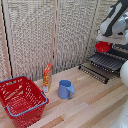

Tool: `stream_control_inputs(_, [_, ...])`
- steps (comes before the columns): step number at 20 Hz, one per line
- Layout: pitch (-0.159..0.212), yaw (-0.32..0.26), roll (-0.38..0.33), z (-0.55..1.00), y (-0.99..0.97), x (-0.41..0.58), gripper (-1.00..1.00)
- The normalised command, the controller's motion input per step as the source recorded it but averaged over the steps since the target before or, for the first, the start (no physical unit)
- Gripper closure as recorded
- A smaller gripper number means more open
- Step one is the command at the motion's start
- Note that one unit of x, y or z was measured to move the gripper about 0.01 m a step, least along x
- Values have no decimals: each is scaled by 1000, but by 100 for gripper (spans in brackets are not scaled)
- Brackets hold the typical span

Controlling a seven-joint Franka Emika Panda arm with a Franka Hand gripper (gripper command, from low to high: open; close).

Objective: Extend the gripper towards the oven tray handle. Grasp the handle and carefully pull the tray out of the oven. Move the gripper above the red bowl. Grab the red bowl gently. Lift the bowl and place it onto the oven tray.

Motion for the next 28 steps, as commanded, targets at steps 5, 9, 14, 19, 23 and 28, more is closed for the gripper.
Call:
stream_control_inputs(5, [56, 0, -13, -303, 16, -83, 100])
stream_control_inputs(9, [10, -20, -2, -3, -55, -24, 100])
stream_control_inputs(14, [-50, -15, 2, 0, -111, 57, 100])
stream_control_inputs(19, [0, 7, 0, 0, -42, 29, -100])
stream_control_inputs(23, [15, 0, 0, 31, -24, 16, -100])
stream_control_inputs(28, [28, 0, 0, 197, 0, 10, -100])
